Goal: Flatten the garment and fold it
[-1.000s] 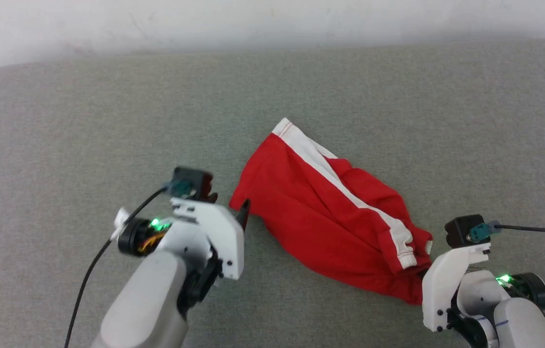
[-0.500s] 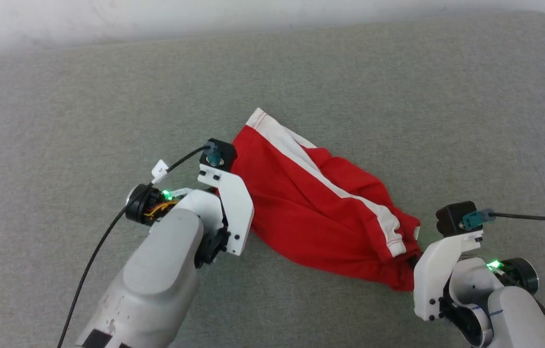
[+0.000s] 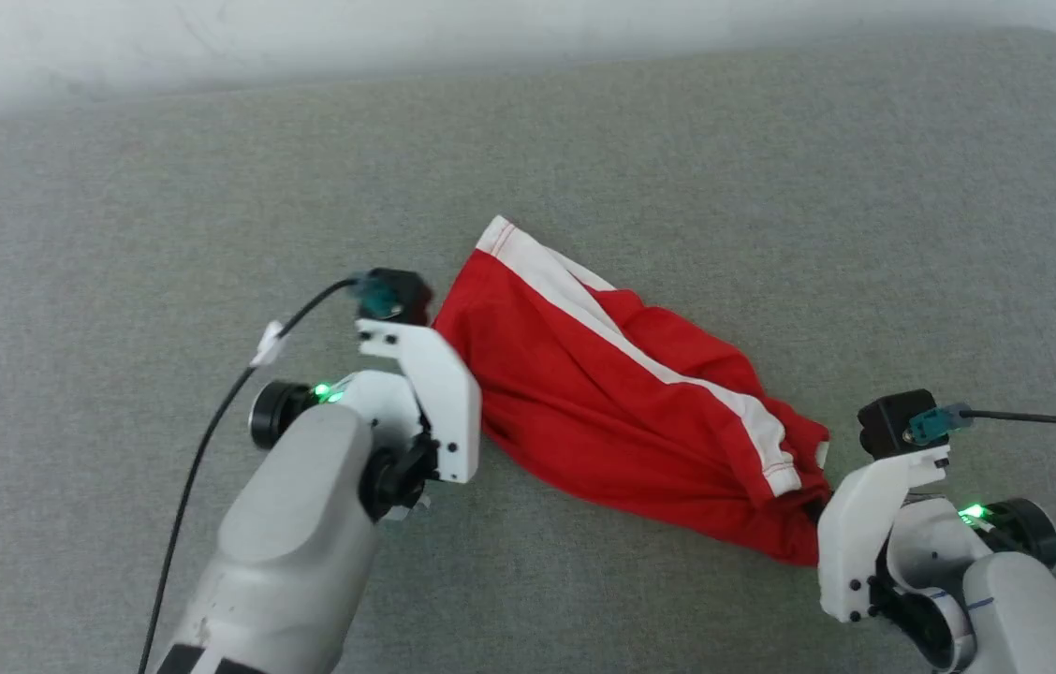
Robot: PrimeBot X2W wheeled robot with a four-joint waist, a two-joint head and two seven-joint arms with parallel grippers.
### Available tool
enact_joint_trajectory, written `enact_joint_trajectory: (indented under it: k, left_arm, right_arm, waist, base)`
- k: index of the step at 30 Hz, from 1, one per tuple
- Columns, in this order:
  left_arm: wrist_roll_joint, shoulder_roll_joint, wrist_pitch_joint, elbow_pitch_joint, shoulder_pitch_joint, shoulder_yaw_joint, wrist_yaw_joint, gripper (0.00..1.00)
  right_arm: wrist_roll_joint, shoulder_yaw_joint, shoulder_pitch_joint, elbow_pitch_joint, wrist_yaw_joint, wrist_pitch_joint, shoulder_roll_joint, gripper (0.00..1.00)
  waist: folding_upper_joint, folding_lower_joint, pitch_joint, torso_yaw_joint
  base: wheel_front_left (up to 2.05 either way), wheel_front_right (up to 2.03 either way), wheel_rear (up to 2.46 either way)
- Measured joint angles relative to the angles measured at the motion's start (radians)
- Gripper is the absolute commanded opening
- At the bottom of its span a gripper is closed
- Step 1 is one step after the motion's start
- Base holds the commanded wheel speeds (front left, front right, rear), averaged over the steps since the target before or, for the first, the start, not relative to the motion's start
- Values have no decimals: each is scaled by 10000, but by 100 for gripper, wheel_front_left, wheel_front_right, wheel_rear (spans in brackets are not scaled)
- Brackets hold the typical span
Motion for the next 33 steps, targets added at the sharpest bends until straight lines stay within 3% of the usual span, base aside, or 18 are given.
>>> enact_joint_trajectory:
  k: [10,14,21,28,29,30,31,32,33]
  left_arm:
    - [-1206,42,-1367,-1735,1823,1133,27,0]
    - [-1524,-40,-1703,-2890,2887,1342,286,0]
    - [-1718,-167,-1620,-4543,4861,1133,796,0]
    - [-1726,-201,-1005,-5030,5892,556,1078,0]
    - [-1768,-228,-934,-5064,5921,518,1078,0]
    - [-1808,-249,-928,-5118,5953,512,1083,0]
    - [-1806,-249,-926,-5160,5966,504,1099,51]
    - [-1808,-249,-926,-5214,5967,510,1114,100]
    - [-1806,-232,-924,-5258,5965,516,1129,100]
  right_arm:
    - [1319,984,-733,347,-8,901,-2104,0]
    - [1824,1425,-1169,629,-6,1168,-2685,0]
    - [2257,2015,-1812,1298,-6,1300,-3315,0]
    - [2311,2169,-2211,1996,-6,978,-3494,0]
    - [2297,2171,-2237,2084,-6,901,-3498,22]
    - [2303,2163,-2240,2150,-6,823,-3476,67]
    - [2301,2167,-2240,2219,-8,750,-3448,100]
    - [2301,2173,-2240,2295,-10,686,-3436,100]
    - [2299,2174,-2239,2357,-12,633,-3436,100]
  waist:
    - [0,0,-488,501]
    - [0,-1,-620,753]
    - [0,0,-776,1102]
    - [0,0,-859,1261]
    - [0,0,-869,1271]
    - [0,0,-883,1275]
    - [0,-1,-899,1271]
    - [0,0,-920,1261]
    - [0,0,-945,1249]
  base:
    - [0,0,0]
    - [0,0,0]
    - [0,0,0]
    - [0,0,0]
    - [0,0,0]
    - [0,0,0]
    - [0,0,0]
    - [0,0,0]
    - [0,0,0]
